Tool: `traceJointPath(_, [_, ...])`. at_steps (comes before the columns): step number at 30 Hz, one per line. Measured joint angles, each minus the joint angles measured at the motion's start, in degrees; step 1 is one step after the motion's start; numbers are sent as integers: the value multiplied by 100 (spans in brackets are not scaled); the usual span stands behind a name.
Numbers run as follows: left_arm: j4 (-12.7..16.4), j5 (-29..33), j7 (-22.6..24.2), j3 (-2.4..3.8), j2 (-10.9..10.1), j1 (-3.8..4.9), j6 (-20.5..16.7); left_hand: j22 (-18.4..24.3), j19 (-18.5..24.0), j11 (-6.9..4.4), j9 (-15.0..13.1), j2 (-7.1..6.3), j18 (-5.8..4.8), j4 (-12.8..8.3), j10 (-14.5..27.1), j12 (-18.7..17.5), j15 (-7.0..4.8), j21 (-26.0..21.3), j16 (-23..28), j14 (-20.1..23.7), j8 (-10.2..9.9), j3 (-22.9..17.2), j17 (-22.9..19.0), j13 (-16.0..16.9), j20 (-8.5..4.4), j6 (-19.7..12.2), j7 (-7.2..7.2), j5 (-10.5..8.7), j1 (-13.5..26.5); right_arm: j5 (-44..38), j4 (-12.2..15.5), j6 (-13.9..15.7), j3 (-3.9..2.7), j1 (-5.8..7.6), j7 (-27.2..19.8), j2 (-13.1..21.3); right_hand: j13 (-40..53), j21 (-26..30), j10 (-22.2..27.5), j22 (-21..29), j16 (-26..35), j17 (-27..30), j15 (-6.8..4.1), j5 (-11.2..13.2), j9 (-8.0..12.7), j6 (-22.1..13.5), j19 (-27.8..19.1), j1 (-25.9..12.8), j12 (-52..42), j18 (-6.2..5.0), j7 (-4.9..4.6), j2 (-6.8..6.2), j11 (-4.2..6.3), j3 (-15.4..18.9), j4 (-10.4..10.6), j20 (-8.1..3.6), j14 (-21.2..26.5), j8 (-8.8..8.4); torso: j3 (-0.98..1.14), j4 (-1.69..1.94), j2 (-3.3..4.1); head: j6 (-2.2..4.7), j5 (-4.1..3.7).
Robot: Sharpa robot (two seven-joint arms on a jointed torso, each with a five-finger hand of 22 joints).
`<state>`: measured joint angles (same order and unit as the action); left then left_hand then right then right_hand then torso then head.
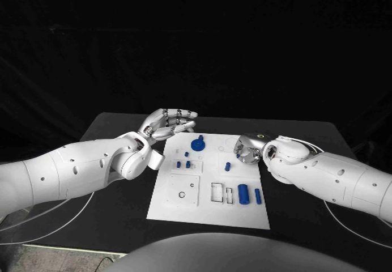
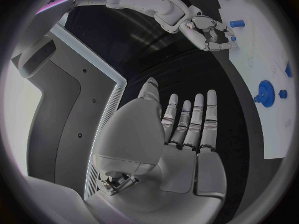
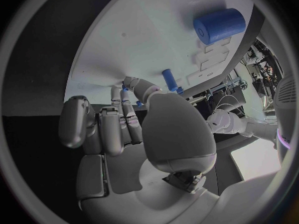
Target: Assemble the parts on the task board
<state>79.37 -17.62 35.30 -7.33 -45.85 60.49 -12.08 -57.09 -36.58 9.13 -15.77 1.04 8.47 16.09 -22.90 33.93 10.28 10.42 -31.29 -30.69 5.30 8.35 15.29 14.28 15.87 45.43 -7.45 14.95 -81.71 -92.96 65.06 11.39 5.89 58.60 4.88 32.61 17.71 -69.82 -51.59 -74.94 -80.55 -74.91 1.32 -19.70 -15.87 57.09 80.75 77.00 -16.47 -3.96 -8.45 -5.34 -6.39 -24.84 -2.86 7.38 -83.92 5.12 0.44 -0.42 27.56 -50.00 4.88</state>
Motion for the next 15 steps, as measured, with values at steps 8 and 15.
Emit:
traceJointPath(8, [-1,-3,-15,0,11,-3,12,7,0,0,8,23,0,15,0,24,7,-9,0,-7,0,15,-9,-14,0,0,0,21,-23,12,-47,133,-9,-38,-71,-22,-120,3,-291,1,0,0,0,-40,-133,220,0,46,2,0,78,45,47,-19,-19,0,0,138,-1,-1,1,0,30])
traceJointPath(15, [-15,-5,-37,0,30,-4,22,14,-20,21,14,54,1,15,21,52,27,-9,-23,-27,22,15,-24,-39,20,0,0,21,-54,30,-60,223,-2,-58,-130,-19,-177,3,-399,1,1,-4,0,63,-196,277,0,52,7,0,96,51,69,-18,-19,0,0,175,-7,-3,-1,0,26])
